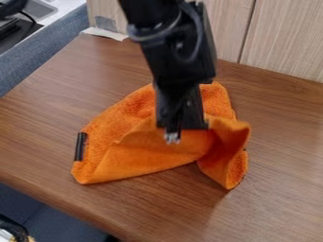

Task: Unfold the cloth from top left to bottom right

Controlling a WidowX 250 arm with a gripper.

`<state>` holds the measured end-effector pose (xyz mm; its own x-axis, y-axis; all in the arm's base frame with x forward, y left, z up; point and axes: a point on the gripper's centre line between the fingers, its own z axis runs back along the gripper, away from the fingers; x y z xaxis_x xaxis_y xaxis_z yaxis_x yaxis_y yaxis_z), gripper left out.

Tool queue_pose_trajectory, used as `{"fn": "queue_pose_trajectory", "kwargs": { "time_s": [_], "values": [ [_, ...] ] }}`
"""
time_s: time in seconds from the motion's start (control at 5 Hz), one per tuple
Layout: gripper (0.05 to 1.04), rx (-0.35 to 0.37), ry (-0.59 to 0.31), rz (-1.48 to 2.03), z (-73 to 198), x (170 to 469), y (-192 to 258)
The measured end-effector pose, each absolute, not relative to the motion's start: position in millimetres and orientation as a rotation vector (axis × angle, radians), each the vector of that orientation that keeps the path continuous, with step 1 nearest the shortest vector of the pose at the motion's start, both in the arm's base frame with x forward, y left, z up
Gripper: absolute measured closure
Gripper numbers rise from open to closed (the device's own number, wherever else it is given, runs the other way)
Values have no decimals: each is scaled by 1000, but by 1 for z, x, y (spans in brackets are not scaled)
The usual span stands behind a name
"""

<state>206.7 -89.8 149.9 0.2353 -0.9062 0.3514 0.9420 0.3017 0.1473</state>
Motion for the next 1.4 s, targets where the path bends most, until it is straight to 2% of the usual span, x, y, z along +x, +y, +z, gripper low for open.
{"fn": "queue_pose_trajectory", "kwargs": {
  "time_s": [0.2,0.4,0.6,1.0,1.2,1.4],
  "values": [
    [1029,-128,-377,-1316,134,174,-94],
    [1029,-140,-385,-1330,123,152,-93],
    [1029,-151,-341,-1333,103,136,-89],
    [1006,-156,-256,-1320,81,129,-81],
    [855,-162,-188,-1296,69,130,-80],
    [595,-147,-189,-1276,72,133,-80]
  ]
}}
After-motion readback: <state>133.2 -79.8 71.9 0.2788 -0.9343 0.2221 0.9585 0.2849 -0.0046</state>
